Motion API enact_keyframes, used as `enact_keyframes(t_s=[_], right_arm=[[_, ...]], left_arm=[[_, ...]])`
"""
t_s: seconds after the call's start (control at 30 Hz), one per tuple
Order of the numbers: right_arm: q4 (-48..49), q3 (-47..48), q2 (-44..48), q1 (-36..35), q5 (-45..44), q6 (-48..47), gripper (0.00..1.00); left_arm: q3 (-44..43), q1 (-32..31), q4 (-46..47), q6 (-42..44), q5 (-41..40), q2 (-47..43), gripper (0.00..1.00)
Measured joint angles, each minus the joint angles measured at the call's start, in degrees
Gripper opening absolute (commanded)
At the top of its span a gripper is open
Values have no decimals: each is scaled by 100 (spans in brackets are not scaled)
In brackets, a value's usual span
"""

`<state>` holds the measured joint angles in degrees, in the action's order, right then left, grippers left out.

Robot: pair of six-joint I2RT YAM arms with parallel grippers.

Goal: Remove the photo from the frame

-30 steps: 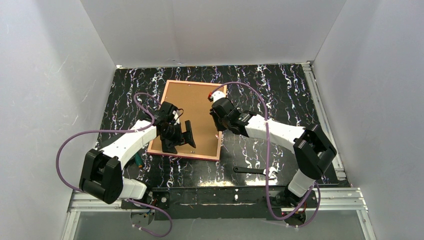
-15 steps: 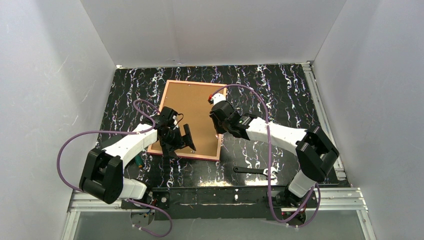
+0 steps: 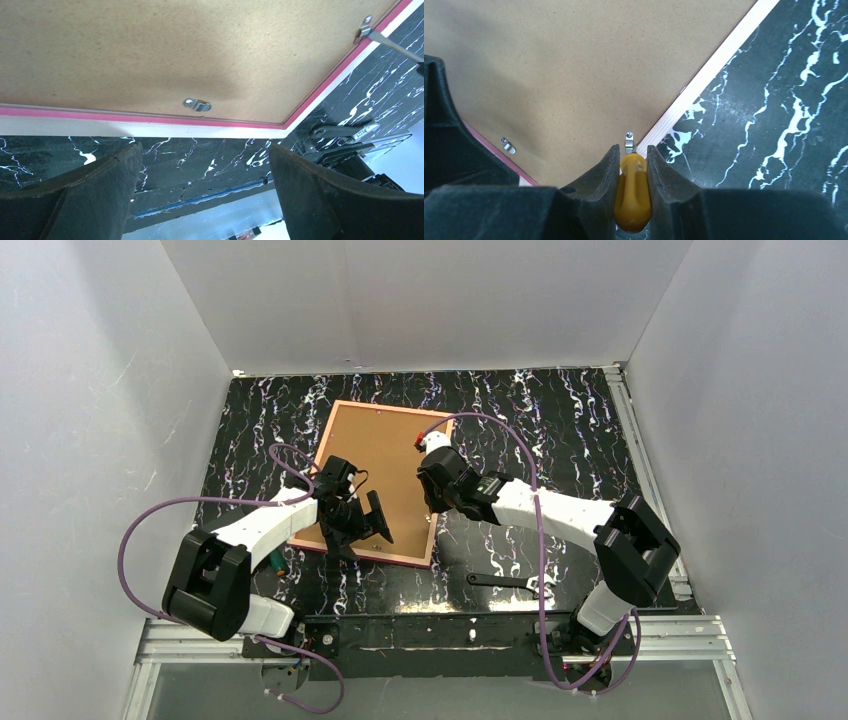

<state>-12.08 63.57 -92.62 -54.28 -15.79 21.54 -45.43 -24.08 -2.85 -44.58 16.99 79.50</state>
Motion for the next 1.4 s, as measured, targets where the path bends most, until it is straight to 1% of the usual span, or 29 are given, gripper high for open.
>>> enact_keyframes(t_s=[0.33,0.57,0.73,0.9,0.97,1.07,1.1,1.13,1.2,1.23,1.3,1.4], right_arm=[[343,-175,17,184,748,542,1],[590,-468,68,254,1685,1143,1],[494,-542,260,247,1770,1276,1],[136,-542,833,254,1580,1233,1],[-39,-542,1071,280,1456,1187,1],[-328,-542,1432,452,1412,1152,1],[-402,-542,1543,546,1416,1147,1],[-468,-542,1641,645,1434,1143,1],[-579,-566,1875,857,1443,1121,1],[-608,-601,1991,951,1438,1117,1],[-640,-717,2186,1038,1436,1108,1],[-693,-975,2406,1038,1447,1113,1]], left_arm=[[66,37,20,-118,92,28,98],[133,83,105,-258,214,164,98],[136,109,76,-234,260,142,98],[17,109,-186,44,258,-190,98],[-57,109,-295,149,271,-345,92],[-83,109,-448,188,352,-579,77],[-81,109,-503,138,361,-619,75],[-66,109,-542,28,365,-667,76],[57,109,-555,-289,369,-798,87],[131,109,-544,-415,367,-850,90],[297,109,-509,-719,363,-927,92],[481,109,-350,-1110,337,-929,92]])
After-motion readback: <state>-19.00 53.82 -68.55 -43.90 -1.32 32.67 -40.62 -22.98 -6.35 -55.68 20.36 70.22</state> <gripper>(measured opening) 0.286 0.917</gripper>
